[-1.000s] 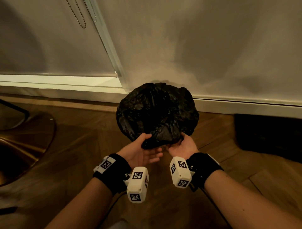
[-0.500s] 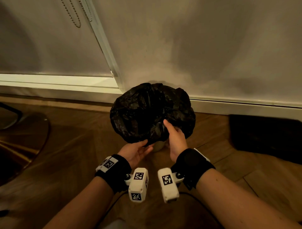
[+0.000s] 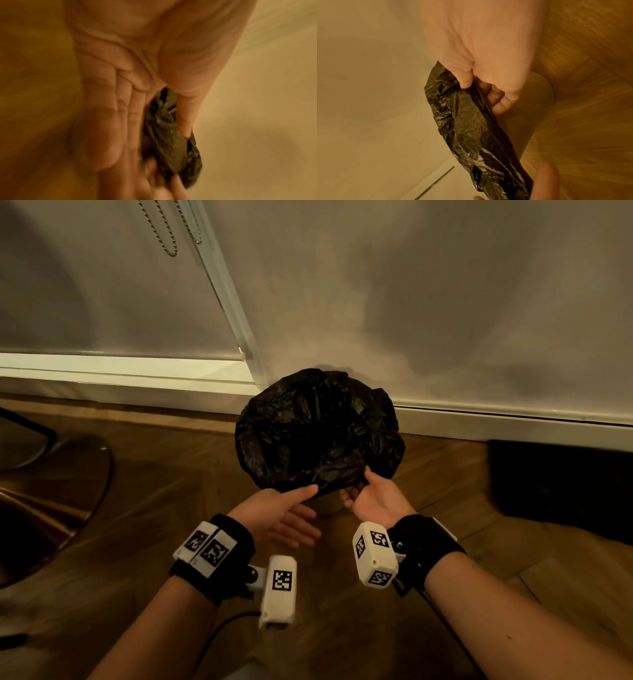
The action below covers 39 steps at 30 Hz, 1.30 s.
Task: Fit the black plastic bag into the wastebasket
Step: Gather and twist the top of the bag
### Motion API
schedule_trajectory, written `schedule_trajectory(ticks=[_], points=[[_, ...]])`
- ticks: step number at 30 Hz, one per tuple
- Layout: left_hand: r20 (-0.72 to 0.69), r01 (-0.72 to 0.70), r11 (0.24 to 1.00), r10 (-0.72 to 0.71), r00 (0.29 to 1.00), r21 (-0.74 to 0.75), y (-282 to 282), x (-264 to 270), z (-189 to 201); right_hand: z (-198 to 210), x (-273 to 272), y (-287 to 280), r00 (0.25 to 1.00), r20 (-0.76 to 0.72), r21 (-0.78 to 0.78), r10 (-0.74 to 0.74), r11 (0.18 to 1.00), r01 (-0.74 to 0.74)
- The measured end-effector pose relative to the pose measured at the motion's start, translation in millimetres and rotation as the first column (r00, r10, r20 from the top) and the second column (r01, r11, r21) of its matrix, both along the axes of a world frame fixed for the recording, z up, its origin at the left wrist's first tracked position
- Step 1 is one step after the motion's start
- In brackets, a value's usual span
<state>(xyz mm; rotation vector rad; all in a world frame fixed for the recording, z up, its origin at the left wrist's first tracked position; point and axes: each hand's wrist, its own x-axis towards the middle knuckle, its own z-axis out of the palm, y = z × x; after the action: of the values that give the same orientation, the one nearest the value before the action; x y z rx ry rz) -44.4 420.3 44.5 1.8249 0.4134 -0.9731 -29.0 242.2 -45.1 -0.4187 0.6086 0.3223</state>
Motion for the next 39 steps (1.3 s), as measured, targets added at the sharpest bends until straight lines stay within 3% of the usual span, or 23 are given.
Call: schedule_trajectory(ticks=[1, 2, 4, 5, 7, 10, 13, 14, 15, 16, 17, 18, 19, 20, 21, 22, 24, 26, 29, 32, 36, 39], points=[[0.146, 0.097, 0.983, -0.120, 0.982, 0.155, 2.5, 2.3, 7.9, -2.2, 0.4, -0.5, 1.000, 0.001, -0.004, 0.004, 1.000, -0.004], [0.328, 0.117, 0.945, -0.220, 0.919, 0.305, 4.4, 7.2, 12.0, -4.6, 0.5, -1.3, 1.000, 0.005, -0.020, 0.014, 1.000, -0.014], [0.612, 0.028, 0.841, -0.416, 0.673, 0.540, 1.6, 18.1, 13.6, -8.1, 1.7, -2.0, 1.000, -0.007, -0.040, 0.023, 0.999, -0.024], [0.659, 0.009, 0.796, -0.507, 0.555, 0.605, -3.6, 22.1, 10.3, -8.5, 2.3, -1.8, 0.999, -0.017, -0.033, 0.027, 0.999, -0.027], [0.588, 0.119, 0.690, -0.684, 0.432, 0.714, -13.2, 27.9, -10.5, -5.2, 1.8, 0.0, 0.999, -0.034, -0.038, 0.042, 0.998, -0.044], [0.385, 0.278, 0.518, -0.824, 0.415, 0.809, -16.4, 32.7, -47.6, 1.7, 3.8, 1.8, 0.994, -0.106, -0.004, 0.031, 1.000, -0.031], [0.349, 0.261, 0.468, -0.850, 0.393, 0.844, -10.1, 37.3, -56.8, 2.3, 7.2, -3.0, 0.985, -0.166, 0.006, 0.035, 0.999, -0.035], [0.334, 0.270, 0.468, -0.843, 0.422, 0.842, -8.5, 38.7, -55.7, 4.1, 7.8, -6.3, 0.982, -0.169, -0.048, 0.088, 0.994, -0.098], [0.329, 0.278, 0.483, -0.827, 0.456, 0.830, -6.8, 40.5, -54.3, 10.0, 7.1, -10.0, 0.962, -0.167, -0.198, 0.214, 0.949, -0.246], [0.329, 0.286, 0.504, -0.808, 0.488, 0.815, -5.3, 42.9, -53.0, 20.5, 6.5, -14.9, 0.895, -0.204, -0.437, 0.397, 0.781, -0.446], [0.325, 0.293, 0.515, -0.797, 0.509, 0.805, -5.2, 45.0, -52.3, 31.5, 6.5, -23.0, 0.762, -0.287, -0.689, 0.581, 0.428, -0.585], [0.319, 0.298, 0.515, -0.795, 0.515, 0.803, -5.9, 46.9, -52.3, 41.6, 8.4, -33.1, 0.611, -0.394, -0.849, 0.687, -0.015, -0.529], [0.318, 0.298, 0.512, -0.798, 0.512, 0.806, -7.2, 48.2, -52.5, 53.3, 12.5, -43.1, 0.494, -0.473, -0.881, 0.729, -0.382, -0.279], [0.318, 0.296, 0.505, -0.804, 0.502, 0.811, -8.3, 48.6, -52.5, 69.1, 17.3, -50.5, 0.436, -0.515, -0.809, 0.738, -0.587, 0.038], [0.319, 0.295, 0.500, -0.810, 0.492, 0.814, -9.4, 48.2, -52.6, 85.5, 21.6, -52.9, 0.426, -0.503, -0.713, 0.752, -0.640, 0.286], [0.322, 0.290, 0.495, -0.815, 0.482, 0.819, -10.2, 48.1, -52.0, 97.3, 26.0, -51.7, 0.427, -0.430, -0.655, 0.795, -0.601, 0.459], [0.332, 0.282, 0.494, -0.820, 0.467, 0.823, -11.8, 47.1, -51.0, 101.0, 35.8, -42.5, 0.353, -0.356, -0.573, 0.865, -0.501, 0.649], [0.343, 0.284, 0.500, -0.821, 0.456, 0.818, -13.5, 45.0, -50.3, 79.7, 47.5, -30.3, 0.260, -0.504, -0.497, 0.824, -0.522, 0.693], [0.360, 0.309, 0.521, -0.817, 0.450, 0.796, -7.9, 43.0, -51.2, 50.7, 56.5, -22.0, 0.116, -0.697, -0.494, 0.708, -0.591, 0.637], [0.342, 0.326, 0.513, -0.820, 0.459, 0.794, 4.5, 45.4, -52.3, 49.1, 57.6, -28.0, 0.122, -0.696, -0.478, 0.708, -0.583, 0.656], [0.374, 0.323, 0.544, -0.805, 0.460, 0.774, 5.5, 52.2, -49.4, 42.1, 62.6, -36.6, 0.214, -0.696, -0.403, 0.685, -0.620, 0.674], [0.329, 0.351, 0.495, -0.838, 0.435, 0.795, 3.2, 60.4, -44.5, 37.2, 64.4, -36.7, 0.220, -0.694, -0.423, 0.686, -0.635, 0.646]])
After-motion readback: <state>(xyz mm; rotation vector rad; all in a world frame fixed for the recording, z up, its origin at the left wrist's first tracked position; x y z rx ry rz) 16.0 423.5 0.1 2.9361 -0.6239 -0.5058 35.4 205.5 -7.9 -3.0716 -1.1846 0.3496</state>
